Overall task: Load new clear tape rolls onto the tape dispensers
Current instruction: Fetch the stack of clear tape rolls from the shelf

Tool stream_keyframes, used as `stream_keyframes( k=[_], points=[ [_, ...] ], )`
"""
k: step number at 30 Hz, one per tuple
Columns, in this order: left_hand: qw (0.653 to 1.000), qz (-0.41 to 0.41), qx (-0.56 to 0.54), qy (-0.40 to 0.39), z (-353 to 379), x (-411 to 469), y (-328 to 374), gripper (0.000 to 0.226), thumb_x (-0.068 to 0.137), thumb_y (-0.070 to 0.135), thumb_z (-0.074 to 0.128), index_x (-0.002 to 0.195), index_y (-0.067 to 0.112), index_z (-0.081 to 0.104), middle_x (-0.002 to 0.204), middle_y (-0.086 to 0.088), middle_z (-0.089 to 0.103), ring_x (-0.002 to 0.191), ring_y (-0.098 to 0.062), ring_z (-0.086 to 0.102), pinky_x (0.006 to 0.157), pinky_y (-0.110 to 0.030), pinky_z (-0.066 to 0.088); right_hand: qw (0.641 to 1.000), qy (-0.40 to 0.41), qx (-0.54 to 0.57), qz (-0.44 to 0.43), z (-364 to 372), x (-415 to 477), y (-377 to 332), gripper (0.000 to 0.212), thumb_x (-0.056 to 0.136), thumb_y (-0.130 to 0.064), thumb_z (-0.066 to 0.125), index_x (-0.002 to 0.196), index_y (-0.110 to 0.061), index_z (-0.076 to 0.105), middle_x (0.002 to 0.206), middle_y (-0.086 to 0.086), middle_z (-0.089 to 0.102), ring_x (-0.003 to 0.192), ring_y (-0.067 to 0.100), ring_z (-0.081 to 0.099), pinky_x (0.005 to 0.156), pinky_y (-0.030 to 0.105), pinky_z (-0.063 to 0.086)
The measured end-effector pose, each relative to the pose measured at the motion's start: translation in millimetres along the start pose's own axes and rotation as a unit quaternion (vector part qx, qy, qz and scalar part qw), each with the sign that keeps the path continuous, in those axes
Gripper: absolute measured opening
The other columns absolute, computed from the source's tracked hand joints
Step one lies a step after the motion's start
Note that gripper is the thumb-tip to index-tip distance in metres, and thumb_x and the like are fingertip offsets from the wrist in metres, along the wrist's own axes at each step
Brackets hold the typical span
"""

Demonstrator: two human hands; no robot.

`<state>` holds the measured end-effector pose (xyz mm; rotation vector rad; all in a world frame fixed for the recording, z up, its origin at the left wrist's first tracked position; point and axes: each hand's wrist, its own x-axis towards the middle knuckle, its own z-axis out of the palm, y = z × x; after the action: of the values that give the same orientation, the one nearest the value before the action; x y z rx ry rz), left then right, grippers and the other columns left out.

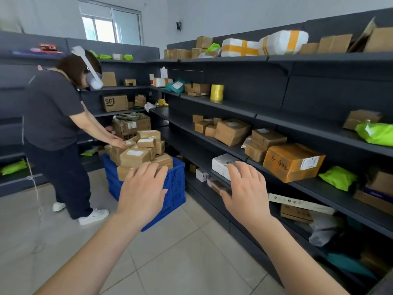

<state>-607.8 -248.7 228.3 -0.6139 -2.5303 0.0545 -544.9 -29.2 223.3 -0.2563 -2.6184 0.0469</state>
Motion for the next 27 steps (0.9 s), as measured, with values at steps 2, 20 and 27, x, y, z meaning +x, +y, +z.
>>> stream_keyframes(
  k=[2, 20, 27],
  points=[
    [1.0, 0.005, -0.004, 0.002, 15, 23, -10, 0.049, 0.073, 0.032, 0.076, 0.116, 0.015, 0.062, 0.112, -0.003, 0.065, 0.108, -0.025, 0.058, 0.086, -0.04, 0.048, 1.0, 0.007, -0.005, -0.002, 11, 23, -6, 0.065, 0.081, -0.037, 0.071, 0.137, -0.014, 0.047, 0.143, 0.011, 0.049, 0.135, 0.031, 0.042, 0.11, 0.045, 0.034],
    [0.997, 0.051, -0.039, 0.034, 140, 263, -116, 0.052, 0.065, 0.031, 0.084, 0.111, 0.013, 0.067, 0.105, -0.006, 0.07, 0.103, -0.026, 0.064, 0.078, -0.04, 0.054, 0.998, -0.02, -0.051, 0.026, 115, 265, -44, 0.07, 0.09, -0.042, 0.06, 0.147, -0.018, 0.029, 0.152, 0.004, 0.035, 0.141, 0.022, 0.029, 0.117, 0.035, 0.027],
    [0.996, 0.046, -0.045, 0.058, 193, 380, -106, 0.052, 0.082, 0.033, 0.069, 0.129, 0.015, 0.056, 0.124, -0.005, 0.062, 0.121, -0.025, 0.053, 0.093, -0.038, 0.047, 0.998, 0.006, -0.063, 0.012, 161, 374, -5, 0.064, 0.089, -0.044, 0.06, 0.142, -0.018, 0.035, 0.146, 0.003, 0.041, 0.137, 0.022, 0.034, 0.112, 0.034, 0.035]
  ],
)
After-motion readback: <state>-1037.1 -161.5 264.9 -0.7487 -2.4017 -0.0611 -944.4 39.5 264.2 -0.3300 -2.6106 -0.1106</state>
